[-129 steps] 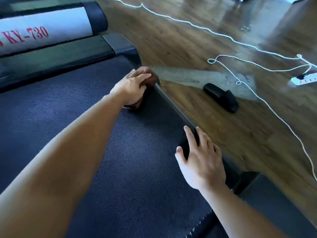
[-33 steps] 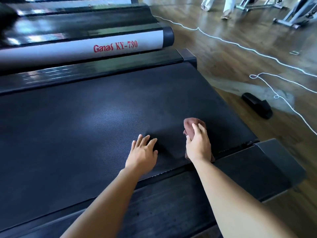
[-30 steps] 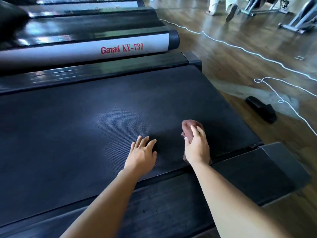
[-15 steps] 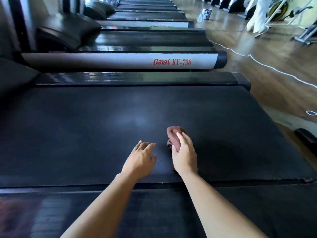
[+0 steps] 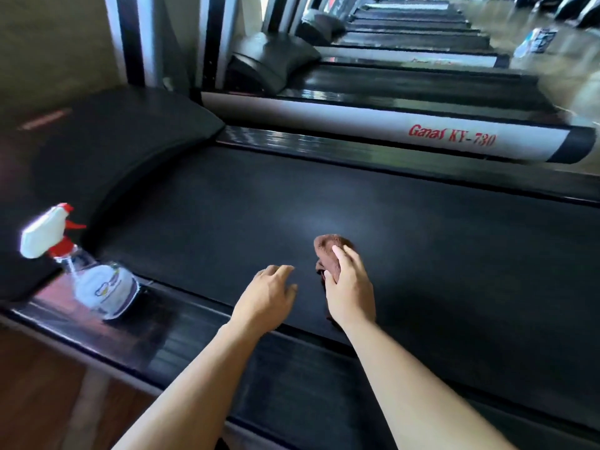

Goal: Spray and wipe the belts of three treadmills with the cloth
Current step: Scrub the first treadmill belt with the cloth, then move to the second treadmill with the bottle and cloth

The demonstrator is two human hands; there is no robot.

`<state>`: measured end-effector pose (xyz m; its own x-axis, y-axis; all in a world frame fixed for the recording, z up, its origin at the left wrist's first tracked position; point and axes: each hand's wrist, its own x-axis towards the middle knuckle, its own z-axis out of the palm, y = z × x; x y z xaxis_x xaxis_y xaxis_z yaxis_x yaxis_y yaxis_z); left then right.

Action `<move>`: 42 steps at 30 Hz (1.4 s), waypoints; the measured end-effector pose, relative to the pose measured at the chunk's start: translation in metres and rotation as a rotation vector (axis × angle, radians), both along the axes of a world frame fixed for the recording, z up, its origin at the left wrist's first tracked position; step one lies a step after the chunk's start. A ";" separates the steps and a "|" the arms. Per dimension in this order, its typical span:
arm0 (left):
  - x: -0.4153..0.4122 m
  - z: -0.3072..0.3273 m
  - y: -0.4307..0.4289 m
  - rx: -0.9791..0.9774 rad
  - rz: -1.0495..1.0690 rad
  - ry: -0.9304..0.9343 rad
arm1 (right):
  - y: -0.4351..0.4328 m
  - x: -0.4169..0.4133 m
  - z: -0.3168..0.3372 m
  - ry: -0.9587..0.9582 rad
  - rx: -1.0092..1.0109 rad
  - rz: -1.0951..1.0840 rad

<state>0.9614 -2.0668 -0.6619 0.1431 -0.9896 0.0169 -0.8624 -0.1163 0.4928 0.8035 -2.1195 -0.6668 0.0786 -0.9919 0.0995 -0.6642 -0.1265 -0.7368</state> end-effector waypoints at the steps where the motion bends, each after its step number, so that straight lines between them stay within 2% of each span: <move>1: 0.010 0.002 0.005 -0.010 0.045 0.004 | 0.001 0.010 0.001 0.006 0.001 0.016; 6: 0.063 0.014 0.028 -0.080 0.269 0.055 | 0.006 0.058 0.008 0.018 0.002 0.096; 13: 0.139 0.030 0.066 -0.335 0.646 0.180 | 0.013 0.113 0.021 -0.015 -0.037 0.207; 18: 0.179 0.038 0.086 -0.406 0.940 0.285 | 0.019 0.138 0.031 -0.021 -0.052 0.245; 23: 0.206 0.040 0.095 -0.476 1.108 0.345 | 0.021 0.146 0.032 -0.035 -0.076 0.268; 26: 0.223 0.044 0.092 -0.461 1.119 0.412 | 0.020 0.145 0.031 -0.030 -0.083 0.273; 33: 0.256 0.051 0.075 -0.414 0.985 0.582 | 0.020 0.132 0.026 -0.011 -0.099 0.267; 42: 0.233 0.053 0.066 -0.504 0.897 0.602 | 0.016 0.110 0.024 0.010 -0.106 0.219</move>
